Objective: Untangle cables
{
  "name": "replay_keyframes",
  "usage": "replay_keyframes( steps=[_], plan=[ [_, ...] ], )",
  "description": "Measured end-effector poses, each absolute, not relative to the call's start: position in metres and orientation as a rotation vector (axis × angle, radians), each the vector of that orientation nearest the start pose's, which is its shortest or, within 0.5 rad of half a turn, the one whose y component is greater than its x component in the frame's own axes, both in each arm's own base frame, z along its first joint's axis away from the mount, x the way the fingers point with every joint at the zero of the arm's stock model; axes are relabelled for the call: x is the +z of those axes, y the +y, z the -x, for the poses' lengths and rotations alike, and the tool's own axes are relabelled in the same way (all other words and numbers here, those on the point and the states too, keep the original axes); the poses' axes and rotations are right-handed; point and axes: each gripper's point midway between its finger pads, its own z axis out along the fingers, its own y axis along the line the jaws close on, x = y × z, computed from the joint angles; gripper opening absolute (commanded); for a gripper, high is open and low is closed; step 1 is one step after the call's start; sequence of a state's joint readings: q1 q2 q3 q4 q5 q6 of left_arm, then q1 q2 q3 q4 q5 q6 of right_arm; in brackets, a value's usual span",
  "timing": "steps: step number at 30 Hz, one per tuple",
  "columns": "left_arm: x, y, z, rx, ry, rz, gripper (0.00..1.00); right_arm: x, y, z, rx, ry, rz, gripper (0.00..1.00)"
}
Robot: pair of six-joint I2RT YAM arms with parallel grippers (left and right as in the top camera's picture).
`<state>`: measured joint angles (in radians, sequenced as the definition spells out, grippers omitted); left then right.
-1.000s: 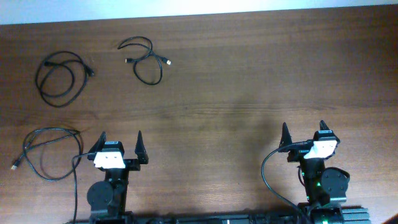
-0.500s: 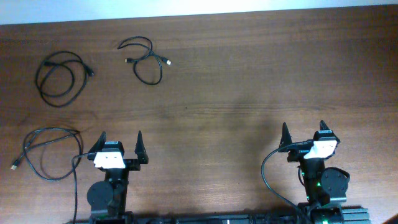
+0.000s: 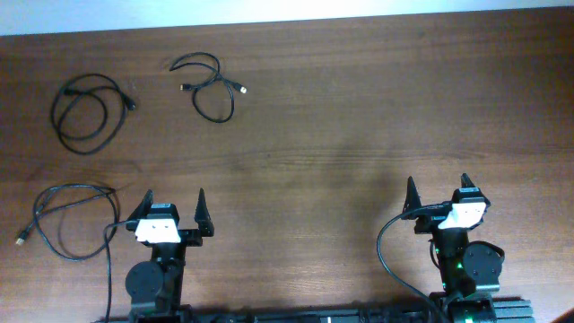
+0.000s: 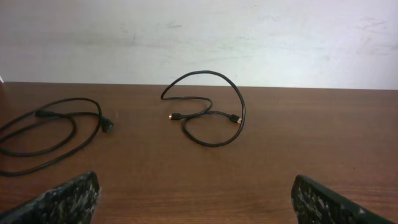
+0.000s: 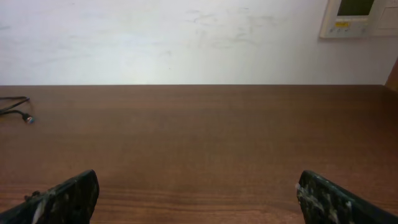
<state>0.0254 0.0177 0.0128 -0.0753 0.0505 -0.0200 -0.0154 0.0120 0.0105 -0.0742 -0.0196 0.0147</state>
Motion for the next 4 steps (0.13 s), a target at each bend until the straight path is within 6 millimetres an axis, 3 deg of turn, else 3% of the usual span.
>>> replay_keyframes(
  steps=[4],
  plan=[
    [0.1573,-0.0024,-0.2464,-0.038,1.651,-0.001,0.99,0.1577,-0.0004,-0.2463,0.015,1.646,-0.01,0.99]
  ],
)
